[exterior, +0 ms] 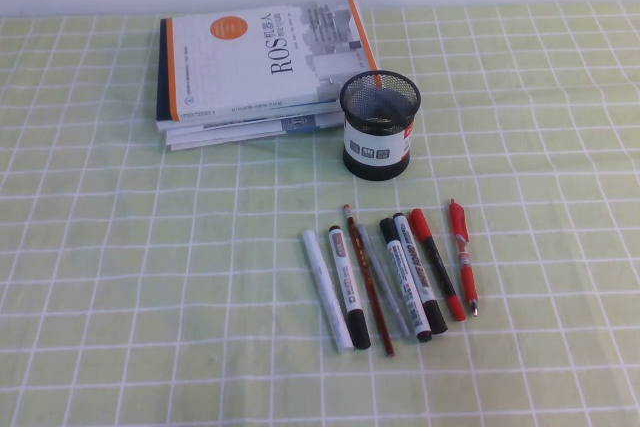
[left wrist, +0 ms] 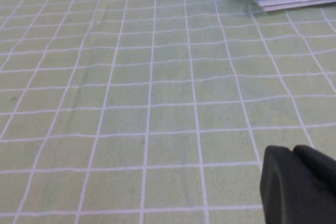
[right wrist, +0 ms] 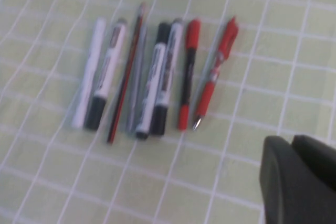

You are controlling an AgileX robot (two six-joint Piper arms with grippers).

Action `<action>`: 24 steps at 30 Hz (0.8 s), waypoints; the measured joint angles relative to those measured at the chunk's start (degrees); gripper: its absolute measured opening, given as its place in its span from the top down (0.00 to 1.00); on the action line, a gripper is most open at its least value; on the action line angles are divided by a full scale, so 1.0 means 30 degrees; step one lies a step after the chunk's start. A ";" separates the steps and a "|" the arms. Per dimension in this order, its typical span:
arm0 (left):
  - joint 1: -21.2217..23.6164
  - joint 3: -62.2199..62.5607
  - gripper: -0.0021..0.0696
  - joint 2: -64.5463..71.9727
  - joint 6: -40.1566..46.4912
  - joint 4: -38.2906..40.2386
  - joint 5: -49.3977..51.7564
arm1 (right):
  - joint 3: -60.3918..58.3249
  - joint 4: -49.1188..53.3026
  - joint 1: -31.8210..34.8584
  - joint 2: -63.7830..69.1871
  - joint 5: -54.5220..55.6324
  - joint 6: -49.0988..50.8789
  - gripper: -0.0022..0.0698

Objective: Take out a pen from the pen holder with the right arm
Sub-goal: 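Take a marker out of the pen holder and lay it on the table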

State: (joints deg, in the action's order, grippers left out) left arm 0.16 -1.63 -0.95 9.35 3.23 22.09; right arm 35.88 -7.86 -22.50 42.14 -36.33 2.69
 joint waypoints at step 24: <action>0.0000 0.0000 0.98 0.0000 0.0000 0.0000 0.0000 | -1.1974 -0.3926 0.6419 -1.4125 0.7731 -0.4775 0.99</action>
State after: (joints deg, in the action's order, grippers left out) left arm 0.16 -1.63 -0.95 9.35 3.23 22.09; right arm -0.04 -19.63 -3.24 -0.24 -13.14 -11.64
